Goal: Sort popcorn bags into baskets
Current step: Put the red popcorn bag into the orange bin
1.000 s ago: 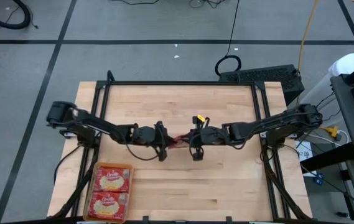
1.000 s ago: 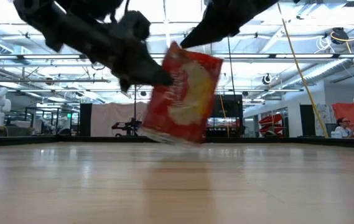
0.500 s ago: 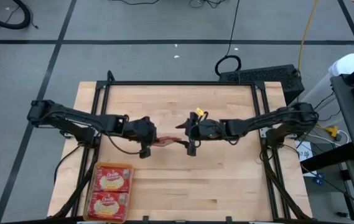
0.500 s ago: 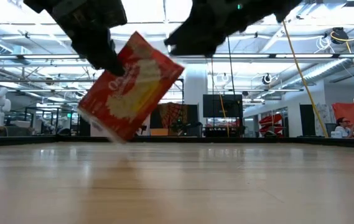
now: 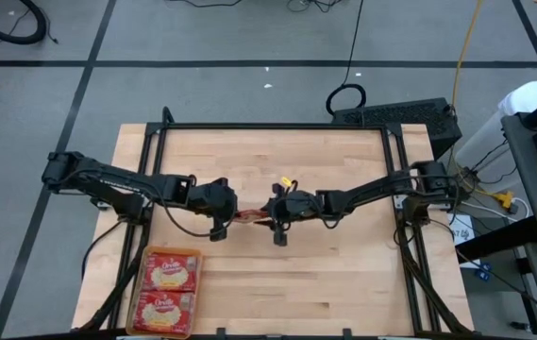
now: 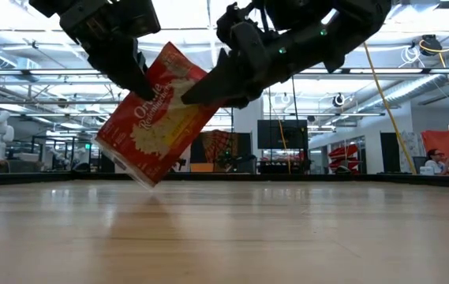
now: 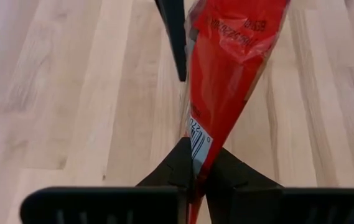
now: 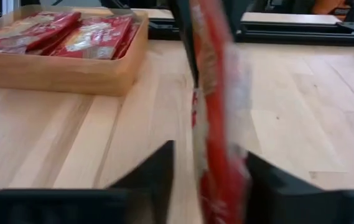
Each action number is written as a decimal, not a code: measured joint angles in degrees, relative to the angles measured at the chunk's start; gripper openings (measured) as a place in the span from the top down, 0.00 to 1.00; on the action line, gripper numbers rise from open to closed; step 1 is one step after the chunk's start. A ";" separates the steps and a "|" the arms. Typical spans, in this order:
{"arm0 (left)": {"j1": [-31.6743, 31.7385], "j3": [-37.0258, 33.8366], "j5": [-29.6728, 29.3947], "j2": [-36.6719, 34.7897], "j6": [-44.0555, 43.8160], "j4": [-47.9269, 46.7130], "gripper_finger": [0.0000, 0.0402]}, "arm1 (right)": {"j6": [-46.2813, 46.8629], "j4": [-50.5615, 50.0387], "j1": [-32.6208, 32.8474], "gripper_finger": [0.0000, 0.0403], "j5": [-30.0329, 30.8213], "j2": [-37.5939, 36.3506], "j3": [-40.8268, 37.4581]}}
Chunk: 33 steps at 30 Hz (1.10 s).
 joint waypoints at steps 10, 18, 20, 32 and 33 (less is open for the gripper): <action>-0.35 -0.38 -4.72 -0.04 -2.47 -2.83 0.65 | 0.02 -3.13 -0.81 0.92 0.15 0.03 0.00; -0.52 -6.01 -4.93 -0.04 -6.60 5.40 0.40 | 0.11 -3.65 -0.81 0.98 0.17 0.10 -1.19; -0.52 -6.74 -4.92 -0.02 -7.57 6.75 0.39 | 0.11 -3.48 -0.81 0.98 0.17 0.08 -1.54; -0.54 -6.75 -0.35 -0.02 -8.75 7.29 0.95 | 1.25 -3.49 -0.76 0.93 0.11 0.10 -2.43; -0.54 -6.75 -0.26 -0.02 -9.47 7.12 0.95 | 1.49 -3.45 -0.74 0.93 0.11 0.10 -2.43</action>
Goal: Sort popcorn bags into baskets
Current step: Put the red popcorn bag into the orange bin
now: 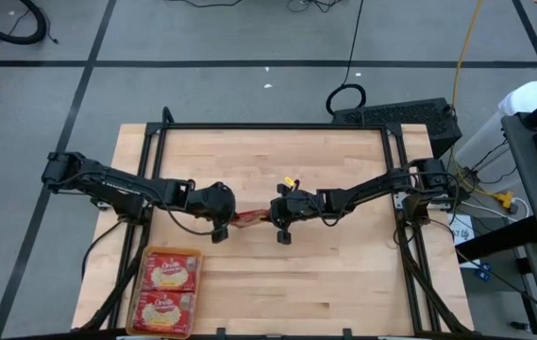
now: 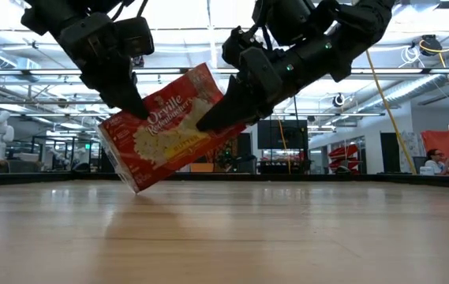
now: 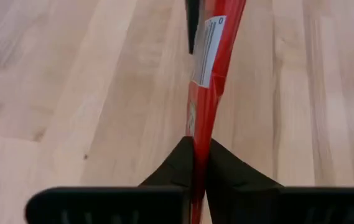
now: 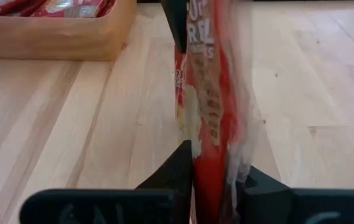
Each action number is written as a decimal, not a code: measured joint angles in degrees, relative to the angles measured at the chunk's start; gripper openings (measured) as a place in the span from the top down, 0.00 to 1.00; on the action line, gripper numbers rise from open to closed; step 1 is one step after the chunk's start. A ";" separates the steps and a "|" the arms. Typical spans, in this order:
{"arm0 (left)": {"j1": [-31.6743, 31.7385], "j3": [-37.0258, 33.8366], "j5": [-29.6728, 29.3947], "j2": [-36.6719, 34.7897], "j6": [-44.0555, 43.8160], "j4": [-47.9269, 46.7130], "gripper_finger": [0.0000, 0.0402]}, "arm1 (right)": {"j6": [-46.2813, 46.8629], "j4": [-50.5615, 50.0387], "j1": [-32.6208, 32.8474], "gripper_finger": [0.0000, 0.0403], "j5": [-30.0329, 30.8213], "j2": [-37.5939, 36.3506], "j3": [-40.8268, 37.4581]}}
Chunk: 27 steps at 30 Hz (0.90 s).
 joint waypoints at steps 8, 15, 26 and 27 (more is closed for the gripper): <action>-0.19 0.66 6.30 -7.86 -5.48 -12.31 0.95 | -0.59 -3.07 0.77 0.74 0.11 -1.98 0.00; -5.82 9.08 12.14 -17.06 -11.68 -34.68 0.94 | -1.46 -5.10 1.51 0.57 1.62 -2.76 -1.86; -21.50 20.71 17.89 -20.78 -19.30 -52.62 0.93 | -3.16 -4.25 2.53 0.54 1.11 -2.78 -4.00; -23.20 20.31 18.06 -20.52 -20.62 -53.51 0.93 | -3.80 -4.12 2.94 0.54 0.72 -2.78 -4.03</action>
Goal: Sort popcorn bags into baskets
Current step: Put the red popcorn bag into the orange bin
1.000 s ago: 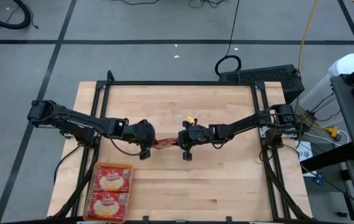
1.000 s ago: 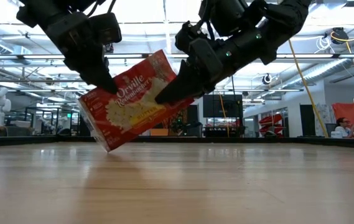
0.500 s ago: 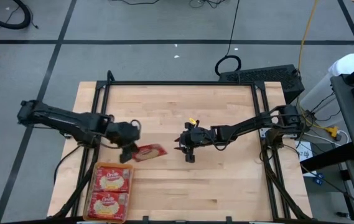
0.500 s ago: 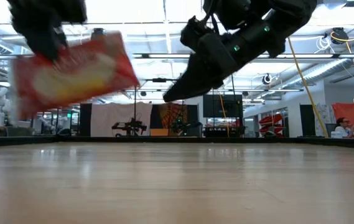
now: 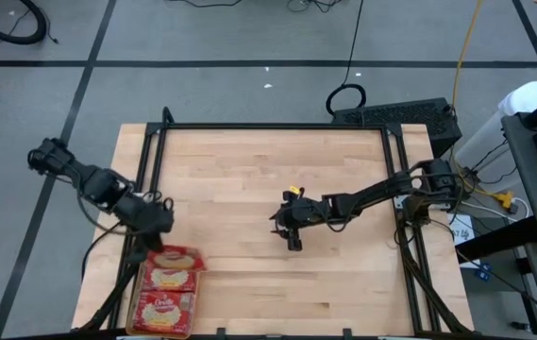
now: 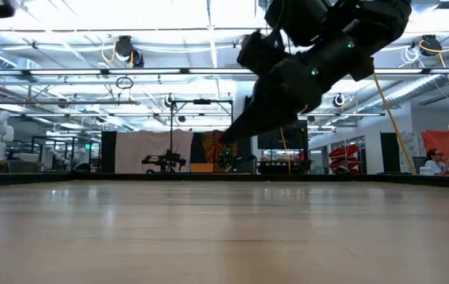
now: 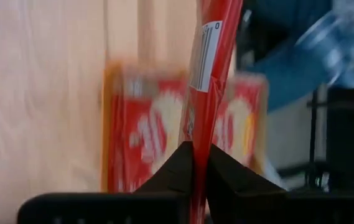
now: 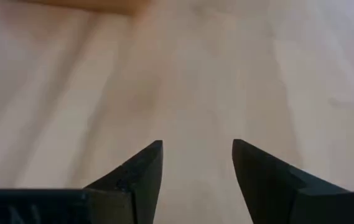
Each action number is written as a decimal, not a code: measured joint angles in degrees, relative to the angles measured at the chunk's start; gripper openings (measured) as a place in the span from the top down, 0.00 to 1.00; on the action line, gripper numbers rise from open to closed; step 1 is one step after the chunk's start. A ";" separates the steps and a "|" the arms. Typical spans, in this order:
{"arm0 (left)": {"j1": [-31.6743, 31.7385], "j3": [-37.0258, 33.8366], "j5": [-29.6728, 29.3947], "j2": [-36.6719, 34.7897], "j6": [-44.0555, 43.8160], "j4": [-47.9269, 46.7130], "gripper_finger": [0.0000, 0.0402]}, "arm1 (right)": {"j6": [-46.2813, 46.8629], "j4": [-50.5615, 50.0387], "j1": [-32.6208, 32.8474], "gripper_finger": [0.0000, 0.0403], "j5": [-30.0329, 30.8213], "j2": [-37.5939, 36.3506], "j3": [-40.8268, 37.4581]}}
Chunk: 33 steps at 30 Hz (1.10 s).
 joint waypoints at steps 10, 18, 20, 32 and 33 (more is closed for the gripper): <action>-9.08 -4.08 2.95 4.29 -11.07 -1.94 0.94 | -5.12 6.71 2.74 0.54 -2.49 0.00 0.01; -11.47 -4.10 2.18 9.62 -13.11 -1.44 0.85 | -5.19 6.75 2.72 0.54 -2.42 0.00 0.01; -11.78 -4.10 1.98 11.42 -12.76 -1.40 0.82 | -5.05 7.22 2.72 0.54 -2.42 0.00 0.01; -12.23 -4.12 -2.34 16.43 -13.68 -2.27 0.57 | -4.47 7.35 2.83 0.54 -2.42 0.00 0.02; -12.23 -4.12 -2.33 16.43 -14.09 -2.35 0.55 | -4.49 7.34 2.83 0.54 -2.42 0.00 0.03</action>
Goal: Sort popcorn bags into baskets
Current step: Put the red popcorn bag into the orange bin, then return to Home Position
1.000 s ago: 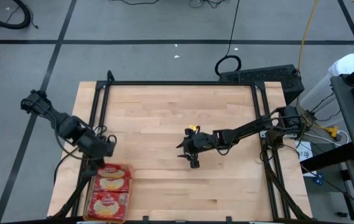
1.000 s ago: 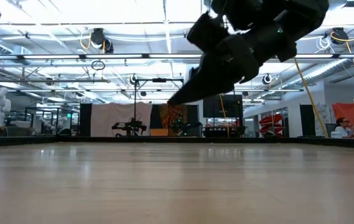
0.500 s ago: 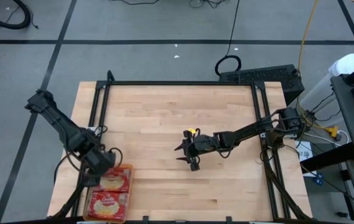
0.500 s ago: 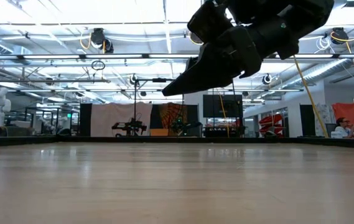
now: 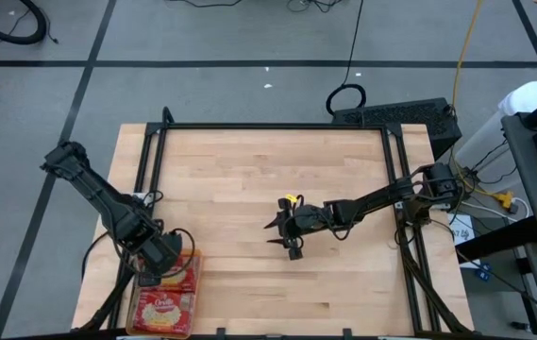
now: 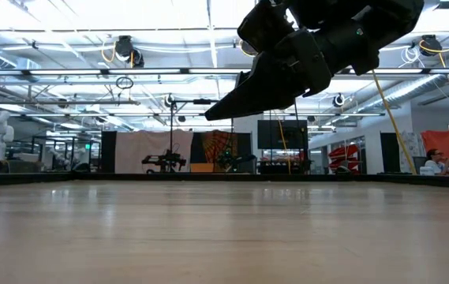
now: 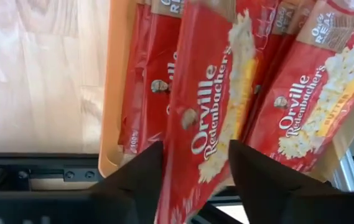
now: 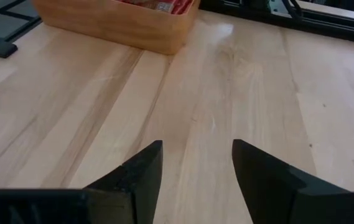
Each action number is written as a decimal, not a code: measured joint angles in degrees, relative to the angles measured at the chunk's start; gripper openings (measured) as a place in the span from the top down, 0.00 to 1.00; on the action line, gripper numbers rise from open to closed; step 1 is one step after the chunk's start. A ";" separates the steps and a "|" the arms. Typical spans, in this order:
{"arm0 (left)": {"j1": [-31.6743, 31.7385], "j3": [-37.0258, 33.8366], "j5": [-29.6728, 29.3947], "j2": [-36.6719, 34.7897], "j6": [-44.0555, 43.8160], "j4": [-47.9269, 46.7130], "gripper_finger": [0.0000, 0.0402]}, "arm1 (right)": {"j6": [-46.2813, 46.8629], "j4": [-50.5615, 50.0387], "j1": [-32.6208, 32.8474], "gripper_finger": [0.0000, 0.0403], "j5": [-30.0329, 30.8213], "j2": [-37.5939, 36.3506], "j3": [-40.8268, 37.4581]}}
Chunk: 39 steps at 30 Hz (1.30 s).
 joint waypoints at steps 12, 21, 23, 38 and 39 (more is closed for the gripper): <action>0.75 0.00 -8.60 -0.02 0.38 -0.63 0.40 | 0.74 0.22 0.00 0.54 0.00 0.00 0.00; 1.15 0.00 -34.17 -2.76 6.12 0.59 0.60 | -1.88 -1.34 0.00 0.62 0.21 -7.49 0.00; 1.16 0.00 -40.52 -4.34 9.61 3.15 0.66 | -3.80 -3.49 -0.01 0.66 0.26 -10.75 0.00; 8.47 -18.85 -44.24 -20.03 48.76 54.48 0.98 | -2.84 -14.47 -0.52 0.97 6.05 -29.96 -5.89; 9.23 -20.61 -44.10 -20.85 48.87 56.27 0.98 | -2.78 -14.37 -0.52 0.98 6.03 -31.20 -7.27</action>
